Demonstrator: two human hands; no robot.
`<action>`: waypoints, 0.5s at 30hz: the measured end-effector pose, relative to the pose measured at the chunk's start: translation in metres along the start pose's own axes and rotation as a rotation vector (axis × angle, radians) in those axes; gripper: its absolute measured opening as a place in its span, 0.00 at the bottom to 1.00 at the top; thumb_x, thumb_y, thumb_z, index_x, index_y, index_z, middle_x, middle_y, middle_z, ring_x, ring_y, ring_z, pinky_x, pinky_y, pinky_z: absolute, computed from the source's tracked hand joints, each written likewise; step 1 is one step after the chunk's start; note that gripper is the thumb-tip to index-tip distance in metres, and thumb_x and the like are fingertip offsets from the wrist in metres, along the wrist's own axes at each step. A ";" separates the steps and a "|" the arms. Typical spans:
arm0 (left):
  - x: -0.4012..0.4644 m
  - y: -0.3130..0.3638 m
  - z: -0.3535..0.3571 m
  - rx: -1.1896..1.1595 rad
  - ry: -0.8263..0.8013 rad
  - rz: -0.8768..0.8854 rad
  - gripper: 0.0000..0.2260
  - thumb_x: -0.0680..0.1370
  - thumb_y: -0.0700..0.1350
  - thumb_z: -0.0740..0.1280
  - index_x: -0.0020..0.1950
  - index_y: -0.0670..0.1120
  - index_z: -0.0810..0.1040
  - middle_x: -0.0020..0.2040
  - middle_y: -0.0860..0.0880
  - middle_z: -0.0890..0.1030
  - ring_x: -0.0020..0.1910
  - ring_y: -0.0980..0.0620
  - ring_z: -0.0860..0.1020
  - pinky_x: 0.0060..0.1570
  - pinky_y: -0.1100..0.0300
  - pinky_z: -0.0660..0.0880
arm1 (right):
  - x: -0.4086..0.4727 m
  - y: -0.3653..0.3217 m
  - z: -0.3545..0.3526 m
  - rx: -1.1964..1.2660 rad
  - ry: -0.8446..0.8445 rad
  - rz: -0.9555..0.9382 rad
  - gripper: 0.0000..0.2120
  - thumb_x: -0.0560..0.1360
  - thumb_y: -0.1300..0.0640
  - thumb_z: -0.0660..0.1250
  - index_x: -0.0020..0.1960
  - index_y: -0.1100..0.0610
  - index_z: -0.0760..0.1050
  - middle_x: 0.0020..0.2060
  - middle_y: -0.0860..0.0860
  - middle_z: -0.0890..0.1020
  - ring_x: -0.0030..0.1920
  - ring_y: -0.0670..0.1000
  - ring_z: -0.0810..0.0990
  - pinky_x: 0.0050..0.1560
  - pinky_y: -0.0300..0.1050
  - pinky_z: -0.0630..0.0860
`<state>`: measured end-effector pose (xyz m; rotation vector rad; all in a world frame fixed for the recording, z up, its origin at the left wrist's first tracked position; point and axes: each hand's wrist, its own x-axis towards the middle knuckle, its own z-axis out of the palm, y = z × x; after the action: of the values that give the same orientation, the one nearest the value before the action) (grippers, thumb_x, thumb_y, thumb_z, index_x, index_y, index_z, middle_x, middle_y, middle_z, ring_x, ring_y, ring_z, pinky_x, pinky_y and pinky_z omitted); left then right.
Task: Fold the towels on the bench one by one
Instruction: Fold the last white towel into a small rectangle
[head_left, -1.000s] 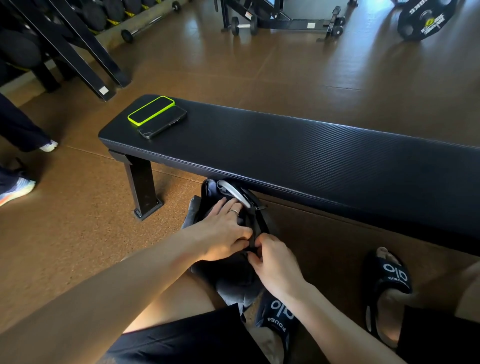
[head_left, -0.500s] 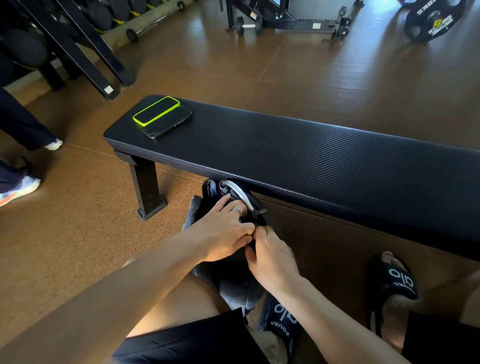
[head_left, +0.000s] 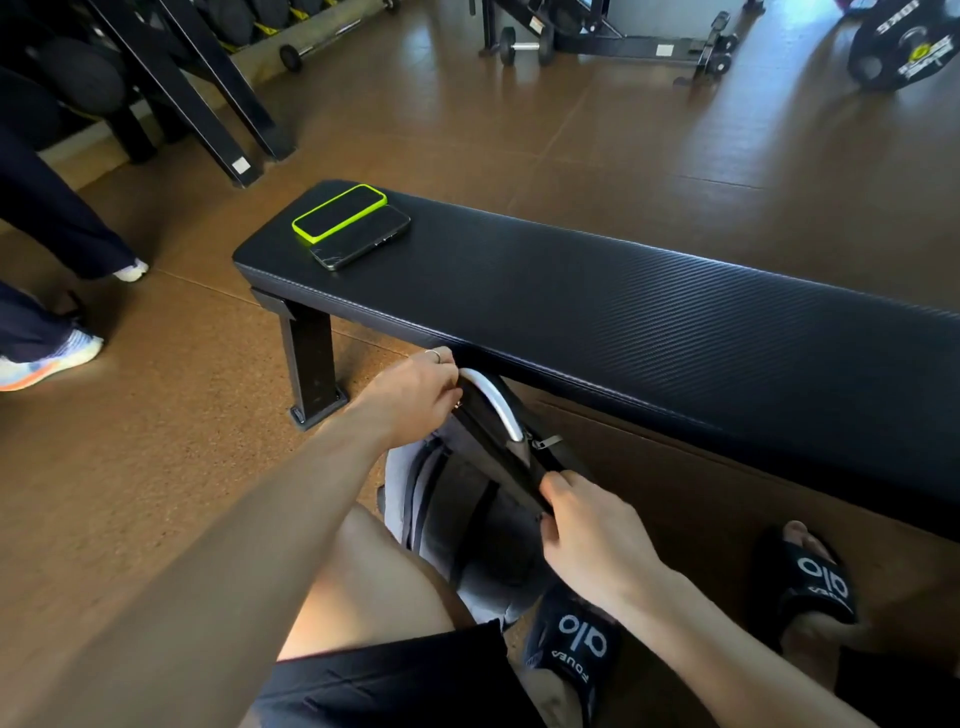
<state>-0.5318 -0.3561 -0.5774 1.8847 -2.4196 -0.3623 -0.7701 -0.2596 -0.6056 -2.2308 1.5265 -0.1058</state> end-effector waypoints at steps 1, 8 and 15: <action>-0.001 -0.002 0.000 -0.035 0.015 0.000 0.10 0.82 0.46 0.65 0.43 0.44 0.77 0.48 0.54 0.68 0.43 0.51 0.72 0.45 0.54 0.72 | 0.004 -0.003 -0.004 -0.015 -0.034 0.000 0.12 0.81 0.53 0.62 0.63 0.51 0.71 0.55 0.47 0.78 0.51 0.49 0.82 0.49 0.46 0.81; -0.009 -0.005 0.002 -0.143 0.013 0.006 0.11 0.83 0.49 0.65 0.42 0.49 0.75 0.56 0.52 0.66 0.48 0.53 0.72 0.49 0.57 0.72 | 0.018 -0.048 -0.023 -0.092 0.067 -0.126 0.13 0.79 0.54 0.66 0.61 0.55 0.69 0.54 0.52 0.76 0.53 0.53 0.79 0.46 0.44 0.77; -0.008 0.000 -0.003 -0.106 -0.002 0.005 0.11 0.83 0.51 0.63 0.43 0.50 0.75 0.56 0.54 0.69 0.45 0.55 0.75 0.46 0.55 0.76 | 0.073 -0.058 -0.002 -0.027 0.175 -0.101 0.10 0.83 0.53 0.60 0.60 0.57 0.71 0.54 0.53 0.77 0.53 0.53 0.78 0.50 0.46 0.76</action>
<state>-0.5295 -0.3484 -0.5736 1.8346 -2.3554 -0.4819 -0.6918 -0.3084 -0.5941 -2.3742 1.5102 -0.3205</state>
